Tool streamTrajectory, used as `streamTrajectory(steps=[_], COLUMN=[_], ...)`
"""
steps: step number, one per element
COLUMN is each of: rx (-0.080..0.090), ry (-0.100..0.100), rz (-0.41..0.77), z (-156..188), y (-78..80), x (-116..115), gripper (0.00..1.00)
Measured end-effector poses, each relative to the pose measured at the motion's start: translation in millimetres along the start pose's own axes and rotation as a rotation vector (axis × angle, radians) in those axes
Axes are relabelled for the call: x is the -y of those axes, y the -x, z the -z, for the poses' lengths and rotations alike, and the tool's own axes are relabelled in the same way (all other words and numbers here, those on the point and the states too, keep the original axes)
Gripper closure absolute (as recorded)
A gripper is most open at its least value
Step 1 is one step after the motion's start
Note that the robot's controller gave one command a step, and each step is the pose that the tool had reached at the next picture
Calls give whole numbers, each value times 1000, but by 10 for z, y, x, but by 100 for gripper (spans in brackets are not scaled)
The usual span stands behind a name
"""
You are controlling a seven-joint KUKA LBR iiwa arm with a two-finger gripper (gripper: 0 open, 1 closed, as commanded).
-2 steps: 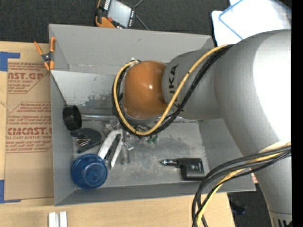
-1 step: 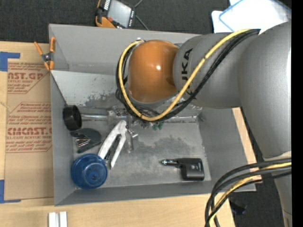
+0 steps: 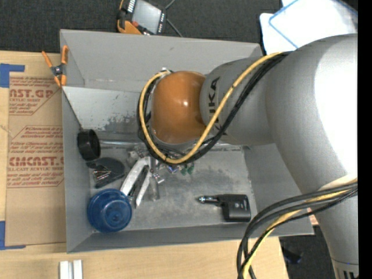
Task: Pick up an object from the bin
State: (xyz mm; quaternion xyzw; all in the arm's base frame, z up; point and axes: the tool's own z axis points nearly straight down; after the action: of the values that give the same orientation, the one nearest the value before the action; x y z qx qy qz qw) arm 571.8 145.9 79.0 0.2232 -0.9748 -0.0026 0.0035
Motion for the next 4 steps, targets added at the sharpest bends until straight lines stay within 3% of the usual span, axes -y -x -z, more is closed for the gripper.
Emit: streamTrajectory(steps=[1, 2, 3, 4], rx=[20, 2, 2, -3], ry=[-8, 1, 1, 2], rz=[366, 18, 17, 17], z=[-89, -13, -12, 205], y=[-53, -2, -3, -18], x=[-16, -11, -10, -17], gripper=[0, 100, 100, 100])
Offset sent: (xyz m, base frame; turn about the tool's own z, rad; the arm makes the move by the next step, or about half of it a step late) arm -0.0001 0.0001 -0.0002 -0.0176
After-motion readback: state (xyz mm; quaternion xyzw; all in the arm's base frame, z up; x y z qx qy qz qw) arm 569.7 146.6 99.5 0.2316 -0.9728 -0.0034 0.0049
